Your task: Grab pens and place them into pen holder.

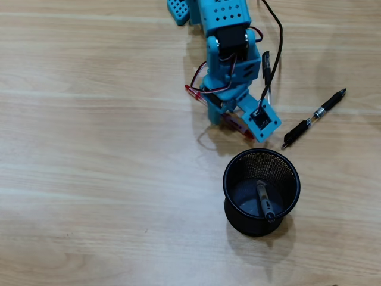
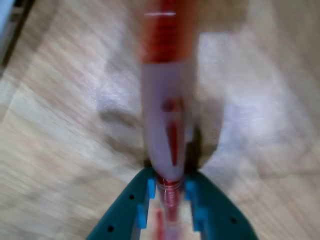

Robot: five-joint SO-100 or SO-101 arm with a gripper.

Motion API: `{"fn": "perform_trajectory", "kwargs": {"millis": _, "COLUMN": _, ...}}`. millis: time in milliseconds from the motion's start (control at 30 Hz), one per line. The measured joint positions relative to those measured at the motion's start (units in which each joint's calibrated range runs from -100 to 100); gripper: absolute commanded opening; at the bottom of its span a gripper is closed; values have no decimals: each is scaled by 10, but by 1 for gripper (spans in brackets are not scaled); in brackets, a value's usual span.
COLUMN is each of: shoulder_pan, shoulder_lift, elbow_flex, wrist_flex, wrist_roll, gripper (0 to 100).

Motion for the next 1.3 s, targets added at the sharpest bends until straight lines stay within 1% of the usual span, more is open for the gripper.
{"fn": "perform_trajectory", "kwargs": {"millis": 367, "shoulder_pan": -5, "shoulder_lift": 0, "elbow_flex": 2, "wrist_flex": 7, "wrist_roll": 0, "gripper": 2}}
{"fn": "perform_trajectory", "kwargs": {"millis": 500, "shoulder_pan": -4, "shoulder_lift": -37, "elbow_flex": 17, "wrist_flex": 8, "wrist_roll": 0, "gripper": 2}}
{"fn": "perform_trajectory", "kwargs": {"millis": 700, "shoulder_pan": 27, "shoulder_lift": -172, "elbow_flex": -12, "wrist_flex": 9, "wrist_roll": 0, "gripper": 2}}
{"fn": "perform_trajectory", "kwargs": {"millis": 833, "shoulder_pan": 47, "shoulder_lift": -295, "elbow_flex": -73, "wrist_flex": 9, "wrist_roll": 0, "gripper": 2}}
{"fn": "perform_trajectory", "kwargs": {"millis": 900, "shoulder_pan": 53, "shoulder_lift": -331, "elbow_flex": -94, "wrist_flex": 9, "wrist_roll": 0, "gripper": 2}}
{"fn": "perform_trajectory", "kwargs": {"millis": 1033, "shoulder_pan": 61, "shoulder_lift": -397, "elbow_flex": -142, "wrist_flex": 9, "wrist_roll": -19, "gripper": 2}}
{"fn": "perform_trajectory", "kwargs": {"millis": 1167, "shoulder_pan": 55, "shoulder_lift": -410, "elbow_flex": -172, "wrist_flex": 9, "wrist_roll": -41, "gripper": 2}}
{"fn": "perform_trajectory", "kwargs": {"millis": 1200, "shoulder_pan": 55, "shoulder_lift": -410, "elbow_flex": -177, "wrist_flex": 3, "wrist_roll": -48, "gripper": 2}}
{"fn": "perform_trajectory", "kwargs": {"millis": 1233, "shoulder_pan": 55, "shoulder_lift": -410, "elbow_flex": -181, "wrist_flex": -24, "wrist_roll": -59, "gripper": 2}}
{"fn": "perform_trajectory", "kwargs": {"millis": 1300, "shoulder_pan": 43, "shoulder_lift": -408, "elbow_flex": -184, "wrist_flex": -49, "wrist_roll": -64, "gripper": 2}}
